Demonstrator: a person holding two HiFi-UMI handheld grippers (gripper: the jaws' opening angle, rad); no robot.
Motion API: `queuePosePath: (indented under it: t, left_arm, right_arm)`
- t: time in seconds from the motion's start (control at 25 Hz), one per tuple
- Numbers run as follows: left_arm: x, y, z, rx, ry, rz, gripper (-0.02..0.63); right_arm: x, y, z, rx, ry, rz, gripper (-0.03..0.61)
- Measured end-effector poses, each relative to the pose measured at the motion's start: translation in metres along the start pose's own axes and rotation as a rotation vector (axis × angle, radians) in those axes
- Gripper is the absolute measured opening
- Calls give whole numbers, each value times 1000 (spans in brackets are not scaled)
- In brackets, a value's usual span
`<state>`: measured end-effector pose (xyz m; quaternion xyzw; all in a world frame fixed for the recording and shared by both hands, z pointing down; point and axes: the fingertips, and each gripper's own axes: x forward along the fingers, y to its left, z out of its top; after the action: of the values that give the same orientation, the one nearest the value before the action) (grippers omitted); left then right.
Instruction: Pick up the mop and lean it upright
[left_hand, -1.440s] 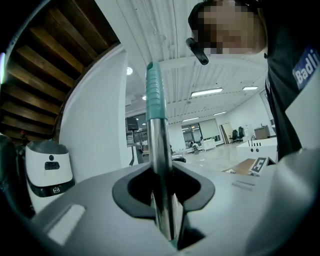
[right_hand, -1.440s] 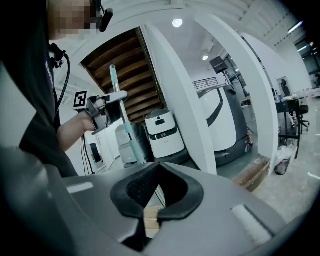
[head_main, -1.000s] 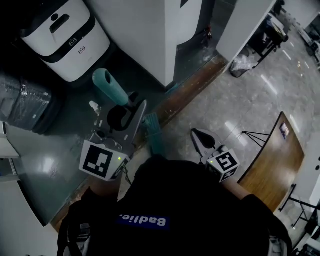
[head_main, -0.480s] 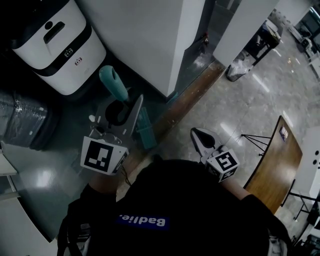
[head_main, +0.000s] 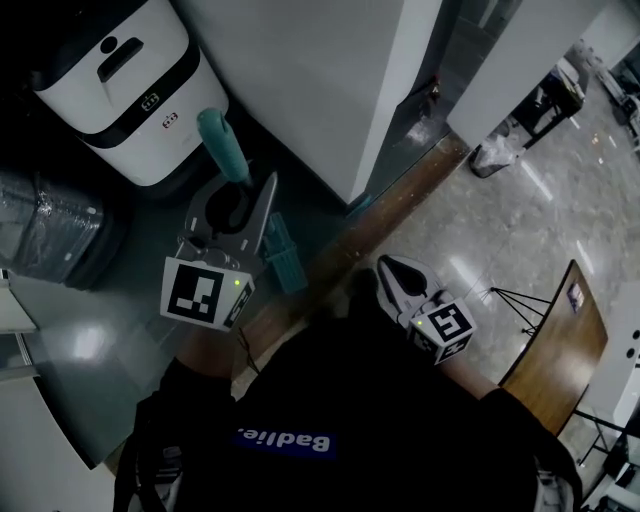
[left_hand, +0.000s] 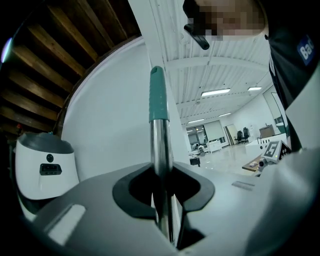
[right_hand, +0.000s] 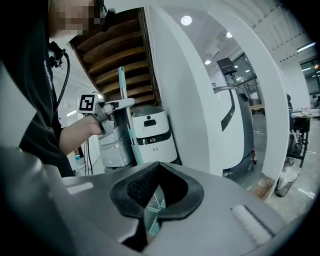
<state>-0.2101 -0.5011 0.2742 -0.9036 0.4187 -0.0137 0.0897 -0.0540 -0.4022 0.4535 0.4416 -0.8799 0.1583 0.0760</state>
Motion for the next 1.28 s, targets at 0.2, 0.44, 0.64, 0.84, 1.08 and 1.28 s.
queuePosePath:
  t: [0.2,0.44,0.64,0.84,1.08,1.28]
  left_arm:
    - [24,13,-8,5,30,55,95]
    - [61,22,-16,-1,79,112,97]
    - [95,30,-24,-4,114,161,97]
    - [134,37,-40,-15,160,203,97]
    - [175,46,-62,-28,219,233,97]
    - [203,50,-81,-32,259,241,97]
  right_arm:
    - [30,-26,17,-11,-2,78,5]
    - [58,-75,39,-19,2,137,5]
    - [79,-113,48,-25,22,182,5]
    - [91,-148,54,-5,35,211,5]
    - [103,-173,57,2,42,248,5]
    - [104,-197,59,17,45,239,5]
